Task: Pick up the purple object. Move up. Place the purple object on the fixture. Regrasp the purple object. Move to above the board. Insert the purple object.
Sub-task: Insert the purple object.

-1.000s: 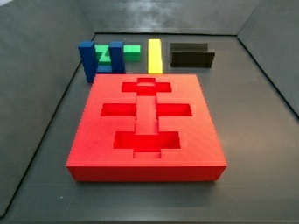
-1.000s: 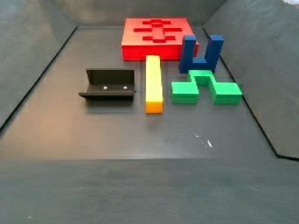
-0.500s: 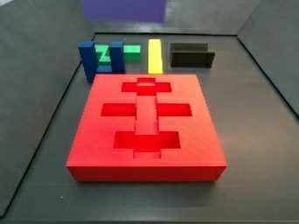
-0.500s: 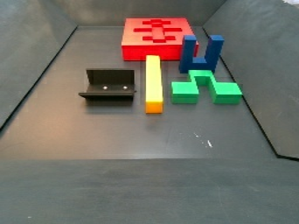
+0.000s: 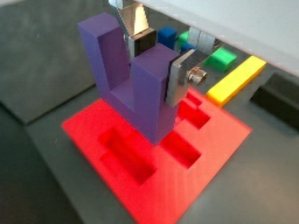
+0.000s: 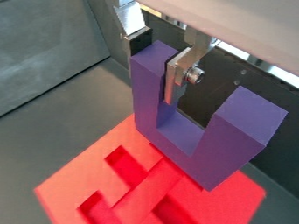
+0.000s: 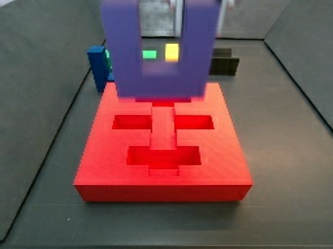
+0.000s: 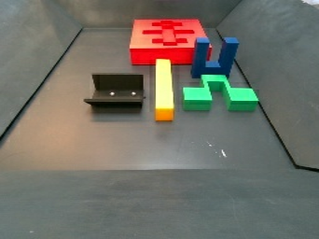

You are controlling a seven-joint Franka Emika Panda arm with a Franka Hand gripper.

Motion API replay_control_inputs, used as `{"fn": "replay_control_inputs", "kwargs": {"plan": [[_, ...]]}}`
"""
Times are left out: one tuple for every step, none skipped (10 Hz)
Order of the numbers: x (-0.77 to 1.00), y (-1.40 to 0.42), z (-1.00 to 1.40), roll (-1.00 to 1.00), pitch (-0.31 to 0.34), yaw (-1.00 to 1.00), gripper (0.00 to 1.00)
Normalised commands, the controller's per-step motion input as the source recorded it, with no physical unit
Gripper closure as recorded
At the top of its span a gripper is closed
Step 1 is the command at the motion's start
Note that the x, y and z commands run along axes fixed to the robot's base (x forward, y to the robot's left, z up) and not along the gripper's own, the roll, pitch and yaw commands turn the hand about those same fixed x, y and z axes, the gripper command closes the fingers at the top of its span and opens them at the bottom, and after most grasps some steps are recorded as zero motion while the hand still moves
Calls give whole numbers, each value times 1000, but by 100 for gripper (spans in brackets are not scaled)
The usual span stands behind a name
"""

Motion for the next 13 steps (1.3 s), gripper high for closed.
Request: {"fn": "replay_control_inputs", "kwargs": {"plan": [[94,-449,-680,0,-84,17,100],[60,-346,-666,20,-57,0,100],[109,-171,-566,0,-69,0,100],[180,-11,-551,0,-90,-34,100],[214,0,-460,0,-53,-54,100],[0,0,-311,60,0,0,100],[0,-106,-349,33,-10,51,100],[0,-80,-311,60,0,31,100],[0,-26,-269,90,0,3,100],[0,0,-229,71,0,0,100],[51,40,-186,71,0,0,100],[0,31,-203,57,0,0,100],[0,0,-249,40,0,0,100]]}}
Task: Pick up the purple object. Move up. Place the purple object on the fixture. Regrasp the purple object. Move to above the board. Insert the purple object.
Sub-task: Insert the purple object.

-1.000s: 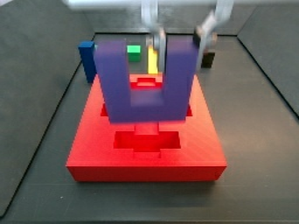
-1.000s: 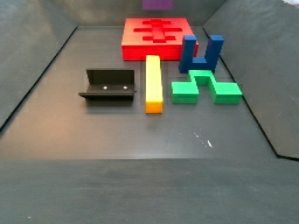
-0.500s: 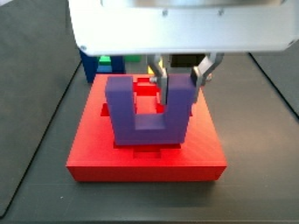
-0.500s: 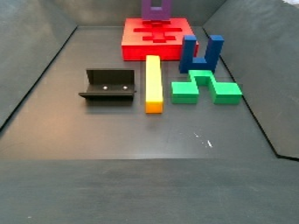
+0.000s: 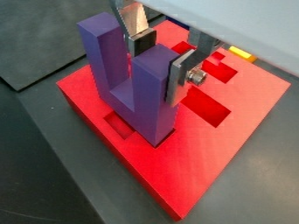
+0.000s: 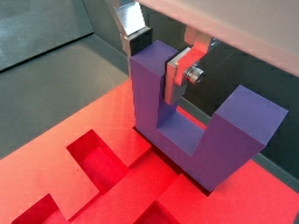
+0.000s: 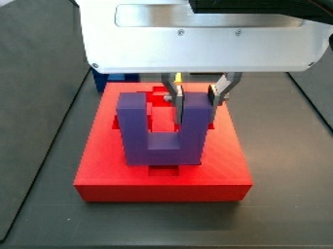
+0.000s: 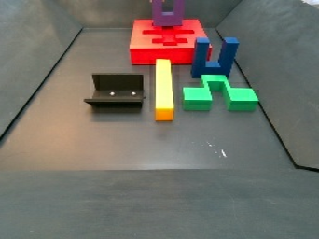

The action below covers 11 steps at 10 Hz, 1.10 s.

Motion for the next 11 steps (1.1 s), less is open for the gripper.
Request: {"fn": "replay_control_inputs", "kwargs": {"plan": [[0,0,-206,24,0,0,100],[3,29,-174,26,0,0,100],[214,14,-26,21,14,-43,100],[194,0,-129,76,0,-134,100],[220,0,-126,99,13,-160,100],[154,-11,-143,103,20,-143,100],[60,-71,-269,57,0,-71,100],[6,-74,-429,43,-17,-80,100],[0,-60,-580,37,-56,-49,100],[0,-69,-634,64,-60,-37,100],[-20,-71,-691,84,-64,-20,100]]}}
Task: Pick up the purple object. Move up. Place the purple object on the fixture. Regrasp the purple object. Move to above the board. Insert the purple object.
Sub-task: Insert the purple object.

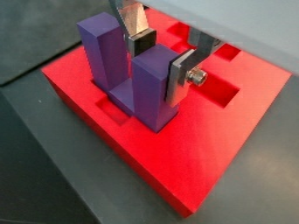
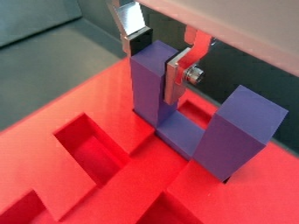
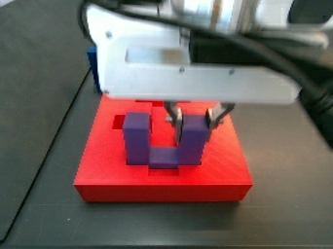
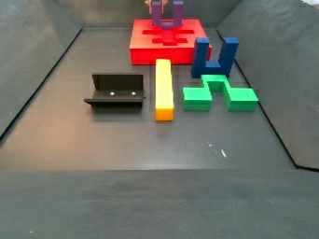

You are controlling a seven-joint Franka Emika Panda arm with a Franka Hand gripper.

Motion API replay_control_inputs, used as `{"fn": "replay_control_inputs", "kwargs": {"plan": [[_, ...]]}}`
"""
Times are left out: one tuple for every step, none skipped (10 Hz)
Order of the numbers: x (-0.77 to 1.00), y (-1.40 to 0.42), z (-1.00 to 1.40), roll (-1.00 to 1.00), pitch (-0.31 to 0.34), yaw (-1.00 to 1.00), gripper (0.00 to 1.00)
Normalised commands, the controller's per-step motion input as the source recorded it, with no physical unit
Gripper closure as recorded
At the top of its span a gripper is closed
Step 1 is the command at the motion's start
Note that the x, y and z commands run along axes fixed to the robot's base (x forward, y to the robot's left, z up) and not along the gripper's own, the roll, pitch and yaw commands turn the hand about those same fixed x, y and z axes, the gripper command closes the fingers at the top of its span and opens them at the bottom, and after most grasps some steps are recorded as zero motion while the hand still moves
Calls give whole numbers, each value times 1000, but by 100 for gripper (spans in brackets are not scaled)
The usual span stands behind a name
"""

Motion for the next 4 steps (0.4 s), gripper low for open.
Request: {"fn": "replay_control_inputs", "kwargs": {"plan": [[-6,-49,-703,94,-51,-40,100],[0,-9,-569,101,-29,-71,100],[0,17,-69,0,0,0,100],[0,0,0,0,0,0,100]]}}
